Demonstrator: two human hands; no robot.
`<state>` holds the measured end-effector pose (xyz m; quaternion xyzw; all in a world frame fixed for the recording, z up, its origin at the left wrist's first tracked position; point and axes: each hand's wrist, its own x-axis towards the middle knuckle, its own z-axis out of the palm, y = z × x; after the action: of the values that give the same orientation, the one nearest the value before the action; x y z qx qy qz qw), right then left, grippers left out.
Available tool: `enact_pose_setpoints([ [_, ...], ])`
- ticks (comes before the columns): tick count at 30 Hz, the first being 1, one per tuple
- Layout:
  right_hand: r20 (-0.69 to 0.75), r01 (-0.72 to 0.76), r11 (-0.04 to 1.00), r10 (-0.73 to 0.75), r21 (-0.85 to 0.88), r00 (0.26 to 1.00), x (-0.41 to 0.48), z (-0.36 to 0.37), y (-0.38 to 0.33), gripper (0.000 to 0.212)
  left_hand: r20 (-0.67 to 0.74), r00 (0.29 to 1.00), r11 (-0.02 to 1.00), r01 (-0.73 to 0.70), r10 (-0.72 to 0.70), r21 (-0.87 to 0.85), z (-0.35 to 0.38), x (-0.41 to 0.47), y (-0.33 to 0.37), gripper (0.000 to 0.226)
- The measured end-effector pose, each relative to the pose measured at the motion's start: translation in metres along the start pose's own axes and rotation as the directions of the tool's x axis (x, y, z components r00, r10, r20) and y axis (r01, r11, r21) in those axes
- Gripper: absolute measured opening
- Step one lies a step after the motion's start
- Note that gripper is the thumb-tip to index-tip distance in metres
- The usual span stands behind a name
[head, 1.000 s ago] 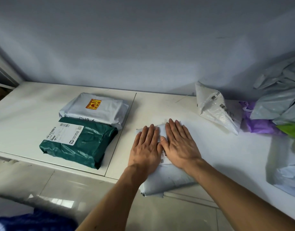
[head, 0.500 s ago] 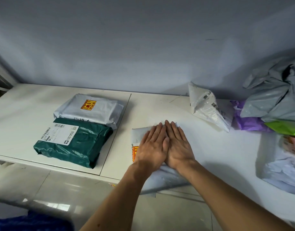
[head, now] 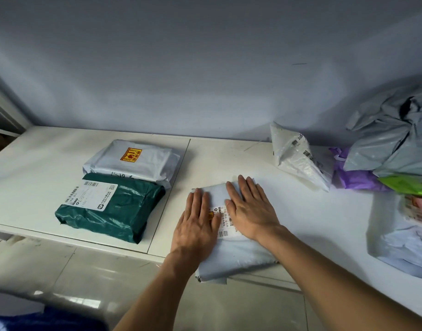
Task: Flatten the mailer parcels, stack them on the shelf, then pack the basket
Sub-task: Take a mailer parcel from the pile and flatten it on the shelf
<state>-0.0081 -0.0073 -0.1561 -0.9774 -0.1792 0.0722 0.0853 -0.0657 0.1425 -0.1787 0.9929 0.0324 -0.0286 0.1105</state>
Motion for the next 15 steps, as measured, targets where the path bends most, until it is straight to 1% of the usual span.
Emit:
enact_pose_setpoints([
  [2,-0.001,0.003,1.000,-0.003,0.003,1.000,-0.005,-0.003,-0.003,0.061,0.029,1.000,1.000,0.010,-0.010,0.012,0.000,0.003,0.000,0.087],
  [5,-0.068,0.015,1.000,-0.017,-0.027,0.998,-0.025,0.002,-0.006,0.080,0.058,0.998,1.000,0.027,-0.027,0.012,-0.003,0.005,0.000,0.074],
  [6,-0.099,0.025,0.998,-0.030,-0.056,0.995,-0.033,0.004,-0.005,0.079,0.071,0.997,1.000,0.022,-0.023,0.009,-0.005,0.006,0.000,0.071],
  [7,-0.124,0.030,0.996,-0.040,-0.080,0.991,-0.041,0.007,-0.003,0.073,0.082,0.997,1.000,0.015,-0.016,0.008,-0.007,0.005,0.001,0.069],
  [9,-0.148,0.030,0.995,-0.043,-0.091,0.988,-0.050,0.010,0.001,0.064,0.086,0.996,1.000,0.010,-0.012,0.021,-0.012,0.004,0.002,0.068],
  [10,-0.148,0.029,0.995,-0.043,-0.091,0.988,-0.053,0.012,0.003,0.062,0.076,0.997,1.000,0.011,-0.013,0.029,-0.015,0.003,0.005,0.067],
  [13,-0.164,0.041,0.993,-0.058,-0.110,0.985,-0.056,0.015,0.003,0.064,-0.021,1.000,1.000,0.004,-0.004,0.001,-0.020,-0.006,0.018,0.062],
  [15,-0.158,0.040,0.993,-0.057,-0.110,0.986,-0.055,0.017,0.003,0.064,-0.050,0.998,0.999,-0.046,0.046,0.008,-0.016,-0.016,0.028,0.061],
])
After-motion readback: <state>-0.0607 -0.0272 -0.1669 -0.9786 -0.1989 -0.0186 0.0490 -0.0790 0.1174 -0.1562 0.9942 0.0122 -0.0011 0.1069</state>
